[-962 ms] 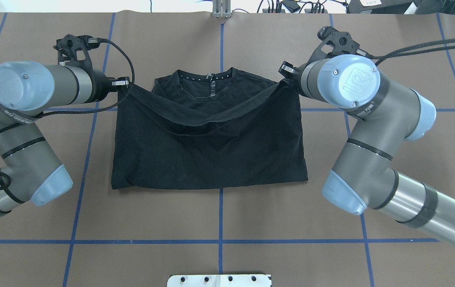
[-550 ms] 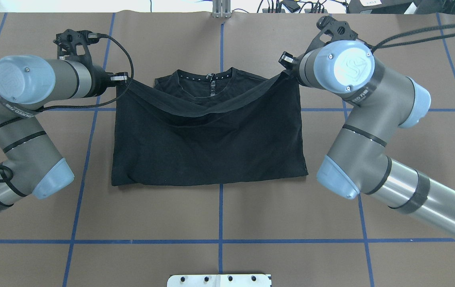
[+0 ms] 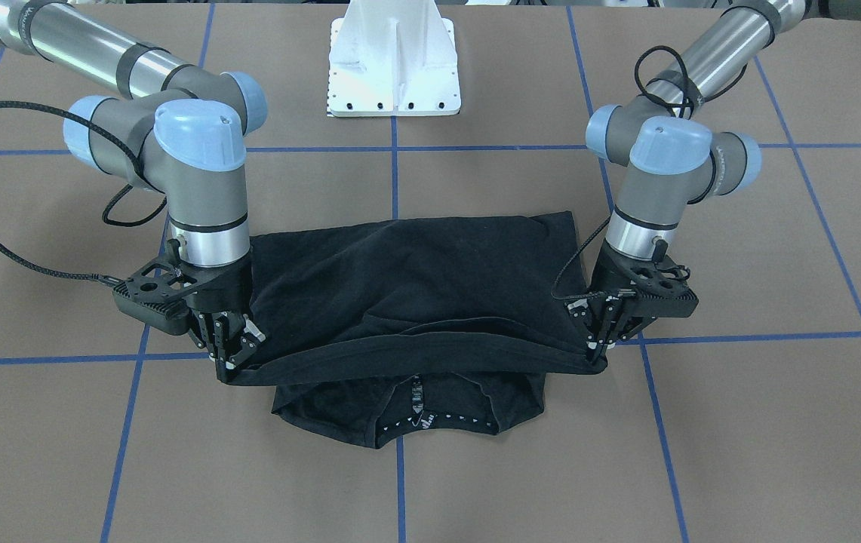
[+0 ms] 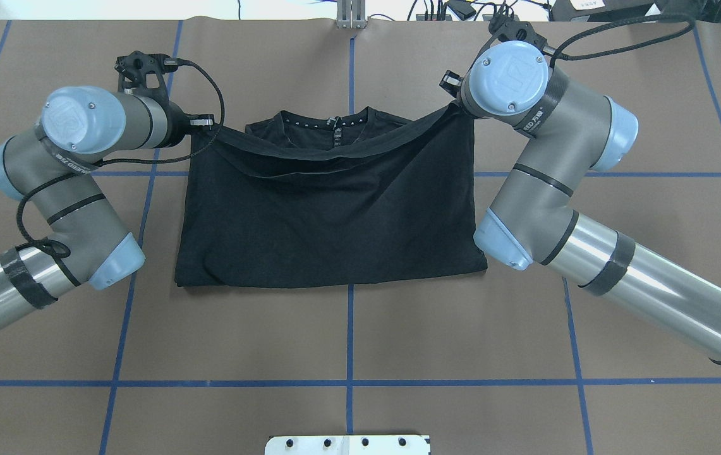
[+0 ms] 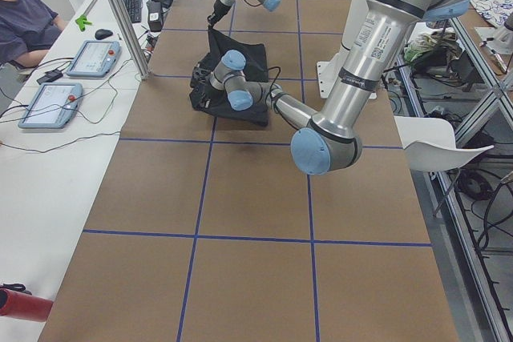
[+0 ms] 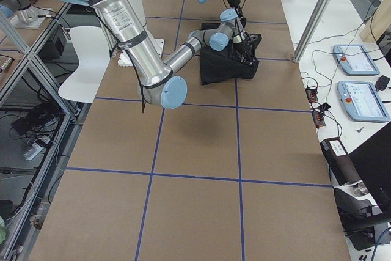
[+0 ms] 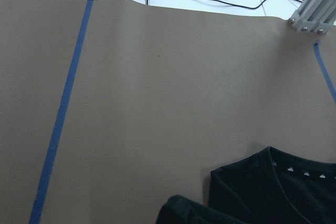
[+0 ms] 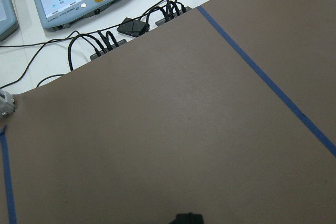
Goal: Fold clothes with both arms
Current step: 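Lay the hem down near the collar with both grippers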
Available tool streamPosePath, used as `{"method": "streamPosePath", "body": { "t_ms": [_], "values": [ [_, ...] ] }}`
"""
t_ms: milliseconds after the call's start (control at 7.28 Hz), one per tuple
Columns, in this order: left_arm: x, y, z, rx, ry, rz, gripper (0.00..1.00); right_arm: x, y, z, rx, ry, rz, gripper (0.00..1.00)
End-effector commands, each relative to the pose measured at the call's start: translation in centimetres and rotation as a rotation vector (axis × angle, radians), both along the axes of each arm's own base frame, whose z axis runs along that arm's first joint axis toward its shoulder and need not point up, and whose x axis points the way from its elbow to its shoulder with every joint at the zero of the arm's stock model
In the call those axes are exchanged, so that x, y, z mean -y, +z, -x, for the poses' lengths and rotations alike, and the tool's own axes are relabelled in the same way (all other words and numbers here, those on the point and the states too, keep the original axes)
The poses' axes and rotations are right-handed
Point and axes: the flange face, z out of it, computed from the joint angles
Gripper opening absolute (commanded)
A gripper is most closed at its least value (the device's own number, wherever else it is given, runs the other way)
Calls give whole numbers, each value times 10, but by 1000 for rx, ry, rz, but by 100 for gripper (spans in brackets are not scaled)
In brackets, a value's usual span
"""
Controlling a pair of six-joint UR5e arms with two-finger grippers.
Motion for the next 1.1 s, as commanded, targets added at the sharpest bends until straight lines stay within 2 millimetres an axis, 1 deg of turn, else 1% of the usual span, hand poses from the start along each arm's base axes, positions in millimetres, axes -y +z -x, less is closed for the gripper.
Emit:
{"method": "streamPosePath", "body": {
  "t_ms": [0,275,824,962],
  "values": [
    [8,23,-9,27,22,-24,0,11,18,14,-7,-4,4,0],
    [9,24,-7,44,34,-43,0,11,22,13,-24,-24,-9,0],
    [23,23,14,75,35,-78,0,14,27,8,-42,-33,-15,0],
    [30,16,21,78,32,-97,0,16,28,5,-49,-37,-21,0]
  ]
}}
